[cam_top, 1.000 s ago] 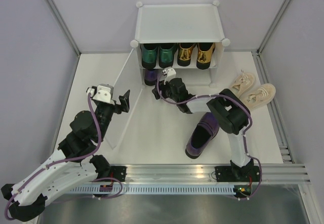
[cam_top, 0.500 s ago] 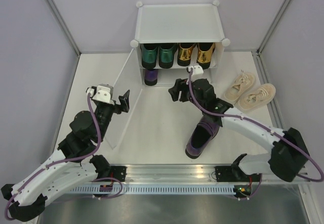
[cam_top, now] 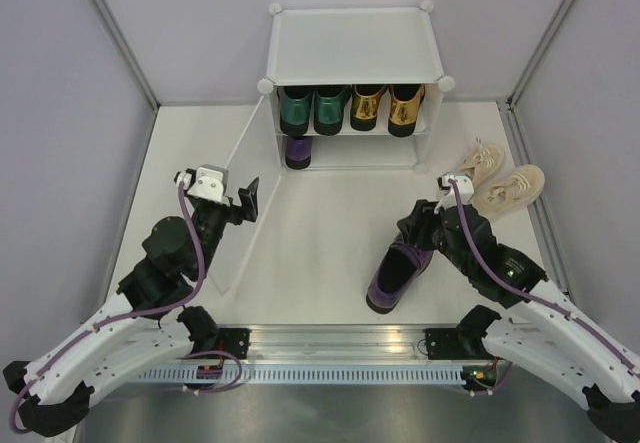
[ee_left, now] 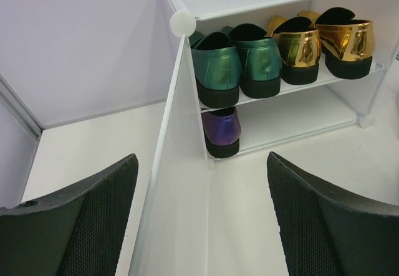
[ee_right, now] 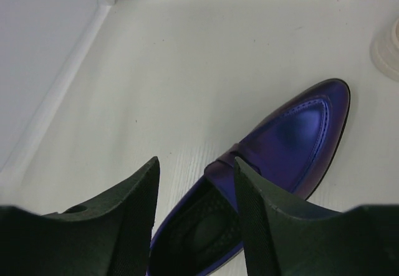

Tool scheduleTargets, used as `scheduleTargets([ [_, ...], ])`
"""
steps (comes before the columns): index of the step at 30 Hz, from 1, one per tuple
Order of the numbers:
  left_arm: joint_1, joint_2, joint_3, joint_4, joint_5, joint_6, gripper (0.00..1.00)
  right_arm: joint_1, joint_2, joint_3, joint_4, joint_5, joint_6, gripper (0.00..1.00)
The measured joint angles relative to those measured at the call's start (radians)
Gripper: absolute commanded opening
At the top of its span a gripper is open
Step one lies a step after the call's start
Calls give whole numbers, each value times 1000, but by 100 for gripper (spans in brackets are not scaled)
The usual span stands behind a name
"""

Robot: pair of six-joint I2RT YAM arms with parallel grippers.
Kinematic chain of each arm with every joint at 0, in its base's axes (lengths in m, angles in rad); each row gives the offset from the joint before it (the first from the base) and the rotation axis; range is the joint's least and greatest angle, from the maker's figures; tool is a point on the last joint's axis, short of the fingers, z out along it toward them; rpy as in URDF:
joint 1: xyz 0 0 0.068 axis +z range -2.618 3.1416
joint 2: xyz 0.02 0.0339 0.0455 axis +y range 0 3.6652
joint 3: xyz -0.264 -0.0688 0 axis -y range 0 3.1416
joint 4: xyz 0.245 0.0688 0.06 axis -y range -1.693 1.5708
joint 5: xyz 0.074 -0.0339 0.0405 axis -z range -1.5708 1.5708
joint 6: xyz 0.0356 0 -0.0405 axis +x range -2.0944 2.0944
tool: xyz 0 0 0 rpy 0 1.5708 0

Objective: Place and organize the shoes in the shoe cabinet
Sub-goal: Place the shoe in the shoe cabinet, then pick up the shoe from the center of the board.

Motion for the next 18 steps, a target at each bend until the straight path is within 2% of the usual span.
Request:
scheduleTargets([
  [3,0,0,0,0,-1,0,87,0,-55,-31,-57,-36,19,50],
  [5,0,0,0,0,-1,0,87,13,-63,-40,-94,-54,39,50],
  [10,0,10,0,0,-2,0,87,50,3,-43,-143,-57,87,49],
  [14,0,11,0,0,-2,0,87,100,81,-63,-159,3,133,49],
  [18,0,11,0,0,-2,0,87,157,170,-90,-158,95,173,55],
])
